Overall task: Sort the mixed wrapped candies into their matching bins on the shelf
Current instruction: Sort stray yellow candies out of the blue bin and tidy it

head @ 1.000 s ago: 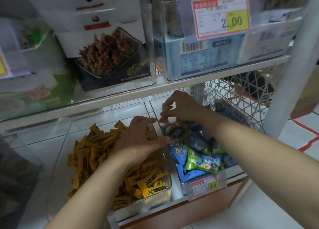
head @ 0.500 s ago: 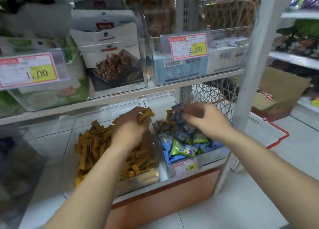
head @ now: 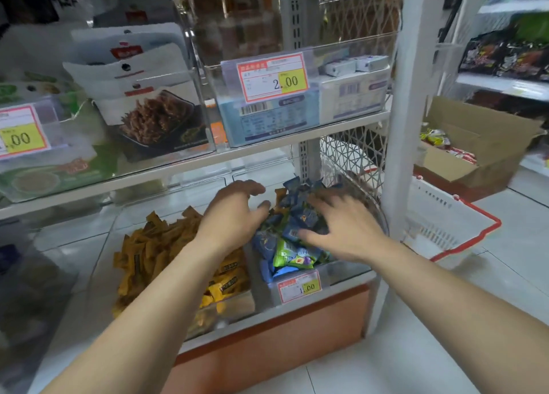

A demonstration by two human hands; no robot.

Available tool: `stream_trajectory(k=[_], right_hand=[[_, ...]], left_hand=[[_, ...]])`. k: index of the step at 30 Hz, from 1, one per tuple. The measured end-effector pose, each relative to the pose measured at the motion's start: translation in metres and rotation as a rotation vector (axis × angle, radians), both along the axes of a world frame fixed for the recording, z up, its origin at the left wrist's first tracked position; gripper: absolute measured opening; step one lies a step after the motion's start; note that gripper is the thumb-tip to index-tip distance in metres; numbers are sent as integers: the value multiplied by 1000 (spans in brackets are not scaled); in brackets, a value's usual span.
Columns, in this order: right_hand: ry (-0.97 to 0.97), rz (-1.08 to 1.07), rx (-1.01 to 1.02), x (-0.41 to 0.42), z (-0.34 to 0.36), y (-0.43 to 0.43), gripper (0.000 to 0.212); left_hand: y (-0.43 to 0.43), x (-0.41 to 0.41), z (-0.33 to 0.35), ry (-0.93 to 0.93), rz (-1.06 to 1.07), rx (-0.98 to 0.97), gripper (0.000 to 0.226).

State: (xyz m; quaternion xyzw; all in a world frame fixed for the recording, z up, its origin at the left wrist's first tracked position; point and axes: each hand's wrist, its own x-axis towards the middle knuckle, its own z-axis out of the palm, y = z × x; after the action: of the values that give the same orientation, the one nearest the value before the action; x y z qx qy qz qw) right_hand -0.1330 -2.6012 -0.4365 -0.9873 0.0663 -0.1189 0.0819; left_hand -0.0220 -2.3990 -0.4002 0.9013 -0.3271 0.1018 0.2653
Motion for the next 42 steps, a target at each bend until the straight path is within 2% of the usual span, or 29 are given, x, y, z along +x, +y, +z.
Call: stream_trajectory(k=[4,8,13,15,20,23,27,30,36,42], right_hand=[[122,42,14,21,-15,12,95],[278,-3,29,32,-37,7,90],[277,-22,52,34,-45,3,87],[261,-25,59,34,-46,1,85],[230,-26,65,31,-48,-7,82],[207,-19,80,30,-51,-7,84],[181,-17,94,30,-51,-7,82],[189,-19,90,30,-51,-6,82],[194,-21,95,30,-50,-6,82],[186,-24,93,30,-49,-5,82]], left_hand=[[-47,31,-1,179,-18,121,38],[-83,70,-13,158,-37,271,47],[-114,104,-25,255,-98,564,74],[-118,111,-30,317,-120,611,75],[-117,120,-41,402,-186,599,78],[-115,125,-43,384,-207,684,65],[-110,128,-45,430,-192,659,72],[-108,129,-48,465,-202,641,56],[-107,129,-48,431,-134,561,42],[-100,127,-37,342,-124,458,47]])
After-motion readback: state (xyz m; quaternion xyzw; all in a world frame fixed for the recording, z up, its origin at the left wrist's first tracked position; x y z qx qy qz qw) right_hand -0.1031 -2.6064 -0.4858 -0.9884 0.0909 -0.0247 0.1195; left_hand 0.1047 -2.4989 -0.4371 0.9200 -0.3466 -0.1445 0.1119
